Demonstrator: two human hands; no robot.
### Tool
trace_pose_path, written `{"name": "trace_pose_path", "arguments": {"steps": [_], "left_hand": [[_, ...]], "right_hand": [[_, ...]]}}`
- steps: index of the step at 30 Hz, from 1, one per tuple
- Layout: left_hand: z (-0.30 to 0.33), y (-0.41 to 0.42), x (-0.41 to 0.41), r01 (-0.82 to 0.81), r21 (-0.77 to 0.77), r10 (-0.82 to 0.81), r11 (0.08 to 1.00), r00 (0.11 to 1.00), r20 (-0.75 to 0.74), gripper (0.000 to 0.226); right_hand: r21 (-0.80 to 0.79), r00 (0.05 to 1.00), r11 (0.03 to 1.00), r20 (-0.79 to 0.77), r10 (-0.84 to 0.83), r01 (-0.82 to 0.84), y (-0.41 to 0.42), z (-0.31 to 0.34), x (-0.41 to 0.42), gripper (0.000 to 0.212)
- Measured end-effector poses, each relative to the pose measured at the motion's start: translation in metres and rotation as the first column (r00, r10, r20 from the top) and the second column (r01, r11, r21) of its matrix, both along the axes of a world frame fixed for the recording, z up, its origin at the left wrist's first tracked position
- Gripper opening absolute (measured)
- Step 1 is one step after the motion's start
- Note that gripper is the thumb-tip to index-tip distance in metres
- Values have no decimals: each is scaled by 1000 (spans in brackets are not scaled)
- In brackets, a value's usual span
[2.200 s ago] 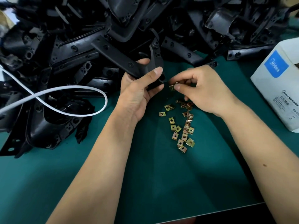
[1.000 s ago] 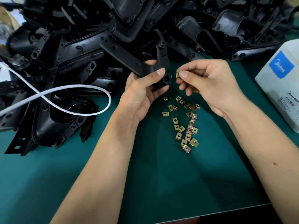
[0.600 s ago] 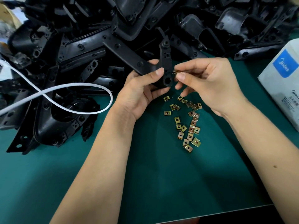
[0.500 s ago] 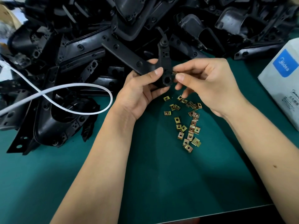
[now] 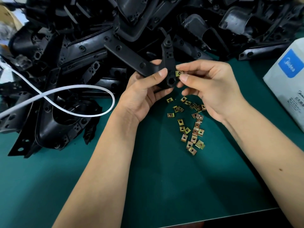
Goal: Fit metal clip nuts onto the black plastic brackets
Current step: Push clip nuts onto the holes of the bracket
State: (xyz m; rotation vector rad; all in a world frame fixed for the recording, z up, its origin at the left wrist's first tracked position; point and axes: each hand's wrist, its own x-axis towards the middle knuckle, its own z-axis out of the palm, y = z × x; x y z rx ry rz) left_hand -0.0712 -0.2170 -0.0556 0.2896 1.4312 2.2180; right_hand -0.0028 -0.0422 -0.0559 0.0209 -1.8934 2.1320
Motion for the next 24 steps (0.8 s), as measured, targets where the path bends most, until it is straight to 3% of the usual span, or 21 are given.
{"name": "trace_pose_path", "arguments": {"steps": [11,15,18,20,24], "left_hand": [[-4,1,-3,46,-4,-46,999,999,-28,31],[-3,1,-3,27,20,-27,999,1000,5,42],[-5,2,-4,69,9,-68,998,997,-28,34],[-5,1,-4,85,1,-85,996,996,-36,28],[-5,0,-4,115,-18,-115,993,992,-48,29]], "right_hand": [[-48,997,997,62,-49,52,-2,1,1,13],[-133,997,991,81,4,6,-2,4,1,7],[-157,993,987,110,-28,45,-3,3,0,2],[-120,991,991,125,-51,66,-3,2,-1,6],[50,995,998,92,-31,27,6,4,-1,35]]}}
